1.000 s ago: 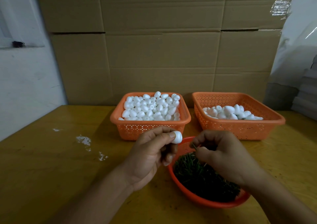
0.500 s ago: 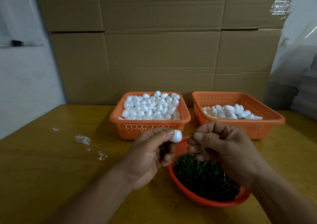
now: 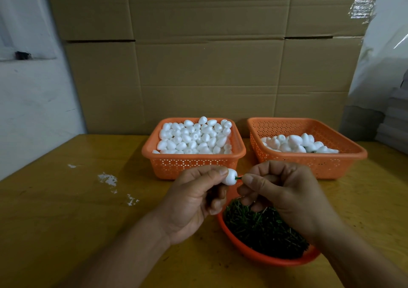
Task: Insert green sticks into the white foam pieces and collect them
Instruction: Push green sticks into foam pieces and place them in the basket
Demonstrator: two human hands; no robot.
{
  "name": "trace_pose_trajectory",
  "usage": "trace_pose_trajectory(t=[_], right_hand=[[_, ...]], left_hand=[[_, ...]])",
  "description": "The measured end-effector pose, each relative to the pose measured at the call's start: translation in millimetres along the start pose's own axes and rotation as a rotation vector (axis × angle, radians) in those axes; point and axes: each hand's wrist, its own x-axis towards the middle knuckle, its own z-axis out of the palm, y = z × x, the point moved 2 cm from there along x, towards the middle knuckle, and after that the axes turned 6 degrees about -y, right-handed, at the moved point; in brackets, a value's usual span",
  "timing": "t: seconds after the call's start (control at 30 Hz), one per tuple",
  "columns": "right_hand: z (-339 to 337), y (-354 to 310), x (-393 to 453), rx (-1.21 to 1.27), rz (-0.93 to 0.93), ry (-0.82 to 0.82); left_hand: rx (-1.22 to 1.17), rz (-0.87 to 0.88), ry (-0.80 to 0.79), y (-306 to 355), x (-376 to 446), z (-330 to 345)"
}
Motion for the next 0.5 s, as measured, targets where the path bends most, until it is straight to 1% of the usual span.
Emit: trace_pose_trajectory(t=[0.2, 0.4, 0.5], right_hand=[[4, 3, -4, -0.236, -0.162, 0.04], [11, 4, -6, -0.372, -0.256, 0.084], [15, 6, -8, -0.44, -0.272, 0.111]], left_hand=[[0.005, 0.018, 0.011, 2, 0, 2], [0.029, 0.063, 0.052, 1, 0, 3], [0.041, 0.085, 0.072, -1, -1, 2]])
